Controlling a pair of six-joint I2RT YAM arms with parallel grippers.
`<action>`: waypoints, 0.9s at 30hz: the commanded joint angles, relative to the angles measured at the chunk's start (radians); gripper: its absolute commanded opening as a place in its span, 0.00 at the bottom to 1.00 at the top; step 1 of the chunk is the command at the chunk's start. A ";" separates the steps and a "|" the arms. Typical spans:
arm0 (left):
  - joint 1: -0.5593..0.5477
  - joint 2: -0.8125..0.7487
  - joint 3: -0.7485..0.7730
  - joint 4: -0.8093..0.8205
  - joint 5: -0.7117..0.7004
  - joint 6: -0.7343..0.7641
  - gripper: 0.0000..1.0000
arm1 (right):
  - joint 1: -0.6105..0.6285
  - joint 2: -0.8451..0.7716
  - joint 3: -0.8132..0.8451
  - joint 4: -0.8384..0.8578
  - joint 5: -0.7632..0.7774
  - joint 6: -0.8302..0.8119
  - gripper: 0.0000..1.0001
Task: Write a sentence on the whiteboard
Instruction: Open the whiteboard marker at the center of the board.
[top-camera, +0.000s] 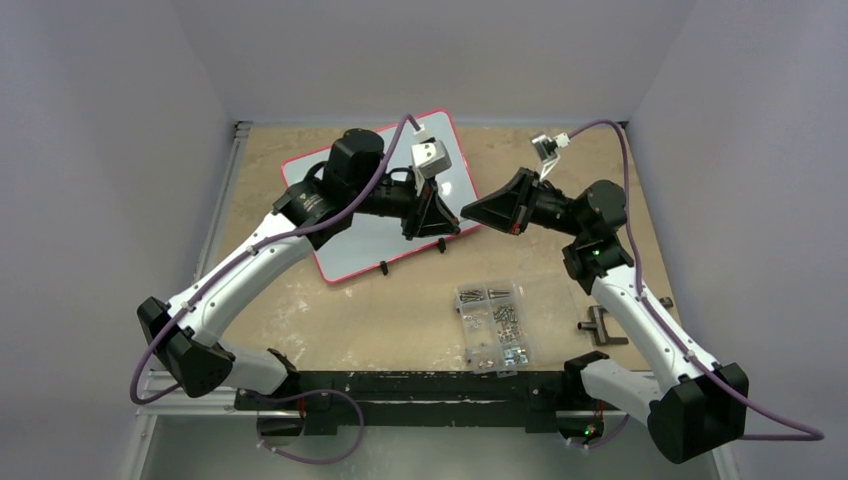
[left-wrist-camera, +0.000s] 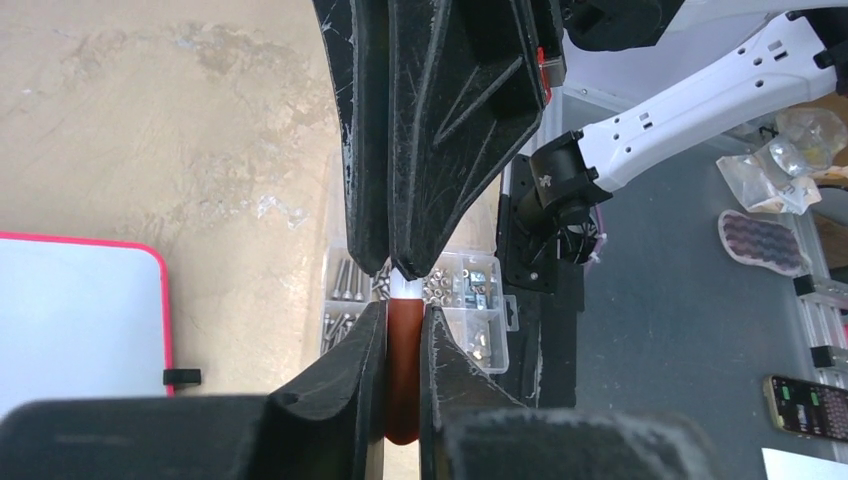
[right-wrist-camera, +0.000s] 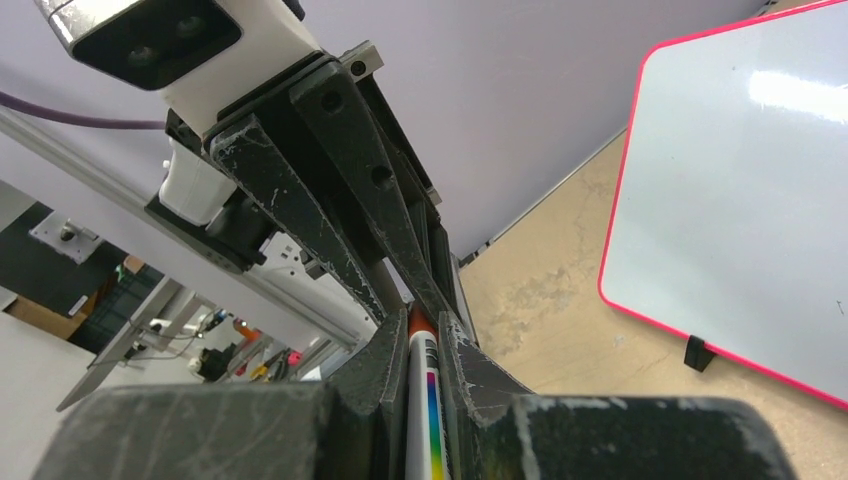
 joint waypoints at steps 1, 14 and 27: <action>0.009 -0.037 -0.012 0.009 -0.022 0.030 0.00 | 0.000 -0.015 0.055 0.019 0.003 -0.012 0.00; 0.009 0.002 0.057 -0.070 0.007 0.076 0.00 | 0.000 -0.002 0.093 -0.025 -0.072 -0.066 0.23; 0.009 0.035 0.092 -0.078 0.024 0.076 0.00 | 0.010 0.018 0.097 -0.012 -0.106 -0.059 0.23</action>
